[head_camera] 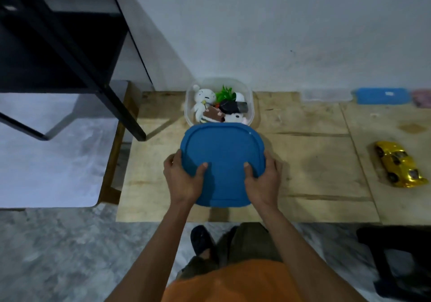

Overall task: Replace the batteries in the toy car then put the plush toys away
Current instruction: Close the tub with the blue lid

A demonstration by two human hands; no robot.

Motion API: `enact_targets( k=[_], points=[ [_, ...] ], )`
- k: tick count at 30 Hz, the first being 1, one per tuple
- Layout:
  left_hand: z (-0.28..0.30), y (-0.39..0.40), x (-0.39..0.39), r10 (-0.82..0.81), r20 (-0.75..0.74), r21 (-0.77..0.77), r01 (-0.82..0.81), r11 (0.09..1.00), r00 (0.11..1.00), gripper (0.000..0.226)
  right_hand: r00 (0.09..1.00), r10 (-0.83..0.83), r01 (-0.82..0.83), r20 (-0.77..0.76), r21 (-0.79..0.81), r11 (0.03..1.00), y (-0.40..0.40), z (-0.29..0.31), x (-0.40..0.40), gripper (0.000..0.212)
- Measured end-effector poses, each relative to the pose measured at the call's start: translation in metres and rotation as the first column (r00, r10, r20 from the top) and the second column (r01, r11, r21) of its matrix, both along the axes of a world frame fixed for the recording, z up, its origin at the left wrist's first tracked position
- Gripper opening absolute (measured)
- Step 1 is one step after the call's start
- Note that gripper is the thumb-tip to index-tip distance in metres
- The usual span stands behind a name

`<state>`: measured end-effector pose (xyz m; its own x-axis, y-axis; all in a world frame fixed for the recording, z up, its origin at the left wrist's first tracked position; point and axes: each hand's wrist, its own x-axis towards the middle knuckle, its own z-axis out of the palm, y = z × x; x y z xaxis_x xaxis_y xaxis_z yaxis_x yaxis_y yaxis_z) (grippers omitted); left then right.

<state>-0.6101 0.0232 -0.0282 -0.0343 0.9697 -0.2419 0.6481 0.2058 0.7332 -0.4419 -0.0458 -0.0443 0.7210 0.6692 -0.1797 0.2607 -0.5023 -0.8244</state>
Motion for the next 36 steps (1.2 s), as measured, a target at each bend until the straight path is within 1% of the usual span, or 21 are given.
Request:
enact_targets(
  k=[2,4,7,13,18,20,22,25,27,30,33,36],
  points=[
    [0.008,0.019,0.009,-0.016,0.032,0.041,0.015,0.999,0.999,0.083,1.000,-0.003,0.002,0.017,0.031,1.000,0.020,0.009,0.006,0.065],
    [0.015,0.044,0.021,-0.004,0.078,0.042,0.001,0.999,0.997,0.081,0.999,0.001,-0.003,0.037,0.060,0.998,0.047,0.013,0.014,0.065],
    [0.014,0.084,0.037,0.008,0.122,0.047,-0.013,0.999,0.992,0.077,0.999,0.002,-0.005,0.049,0.046,0.999,0.089,0.013,0.029,0.063],
    [0.002,0.149,0.065,0.042,0.154,0.003,-0.043,0.999,0.987,0.067,0.997,0.075,-0.075,0.027,0.005,0.997,0.159,-0.001,0.060,0.060],
    [-0.019,0.182,0.083,0.065,0.117,-0.023,-0.062,0.998,0.991,0.054,0.994,0.113,-0.113,0.009,-0.042,0.993,0.193,-0.026,0.074,0.056],
    [-0.027,0.191,0.086,0.062,0.079,-0.012,-0.061,0.998,0.995,0.052,0.993,0.117,-0.117,-0.008,-0.059,0.991,0.202,-0.032,0.078,0.055],
    [-0.034,0.196,0.086,0.050,0.039,0.020,-0.051,0.999,0.998,0.054,0.992,0.129,-0.129,-0.015,-0.083,0.988,0.208,-0.036,0.079,0.055],
    [-0.038,0.200,0.088,0.034,0.020,0.050,-0.035,0.998,0.999,0.064,0.987,0.146,-0.139,0.063,-0.097,0.985,0.208,-0.038,0.079,0.056],
    [-0.041,0.201,0.086,0.001,0.033,0.076,-0.004,0.997,0.999,0.067,0.980,0.168,-0.157,0.108,-0.101,0.982,0.208,-0.040,0.079,0.058],
    [-0.043,0.199,0.081,-0.037,0.044,0.102,0.032,0.994,0.998,0.071,0.954,0.236,-0.214,0.186,-0.133,0.968,0.208,-0.043,0.081,0.061],
    [-0.044,0.196,0.085,-0.002,0.029,0.118,-0.001,0.993,1.000,0.069,0.955,0.240,-0.217,0.172,-0.144,0.966,0.204,-0.044,0.087,0.060],
    [-0.049,0.190,0.100,-0.052,0.032,0.145,0.047,0.988,0.998,0.069,0.953,0.227,-0.199,0.202,-0.150,0.969,0.194,-0.043,0.107,0.059]
  ],
)
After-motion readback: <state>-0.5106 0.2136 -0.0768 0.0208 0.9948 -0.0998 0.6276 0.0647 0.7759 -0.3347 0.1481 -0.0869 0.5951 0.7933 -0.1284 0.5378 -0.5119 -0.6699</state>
